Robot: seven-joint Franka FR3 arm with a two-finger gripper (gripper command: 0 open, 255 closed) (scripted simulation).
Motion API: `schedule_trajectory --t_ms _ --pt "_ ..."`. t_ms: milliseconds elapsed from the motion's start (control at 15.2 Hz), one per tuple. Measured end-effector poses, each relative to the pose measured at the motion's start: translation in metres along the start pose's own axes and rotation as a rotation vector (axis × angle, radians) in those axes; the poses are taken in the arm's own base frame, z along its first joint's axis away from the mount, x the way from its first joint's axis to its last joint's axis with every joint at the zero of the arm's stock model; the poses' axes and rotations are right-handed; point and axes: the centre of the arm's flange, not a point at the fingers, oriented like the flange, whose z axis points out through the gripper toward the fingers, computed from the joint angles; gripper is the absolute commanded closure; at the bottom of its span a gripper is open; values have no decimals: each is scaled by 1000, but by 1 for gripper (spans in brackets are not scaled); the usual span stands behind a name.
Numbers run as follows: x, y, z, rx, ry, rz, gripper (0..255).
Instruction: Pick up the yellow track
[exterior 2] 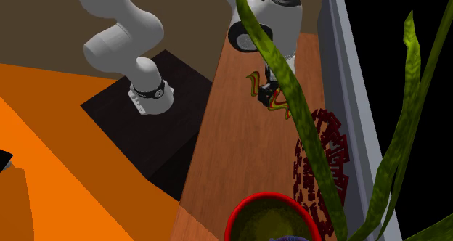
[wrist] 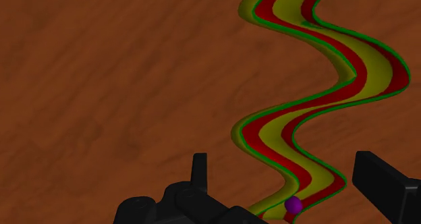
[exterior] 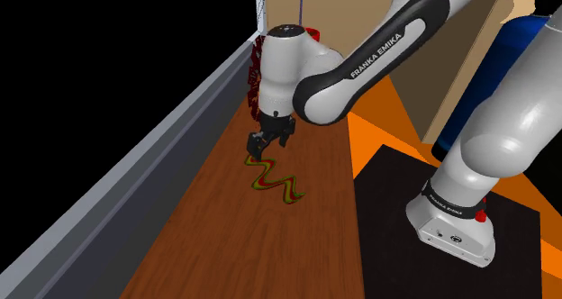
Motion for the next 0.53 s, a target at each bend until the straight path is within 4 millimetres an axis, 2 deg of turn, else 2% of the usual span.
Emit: schedule_trajectory --t_ms 528 --pt "-1 -5 40 3 8 6 0"
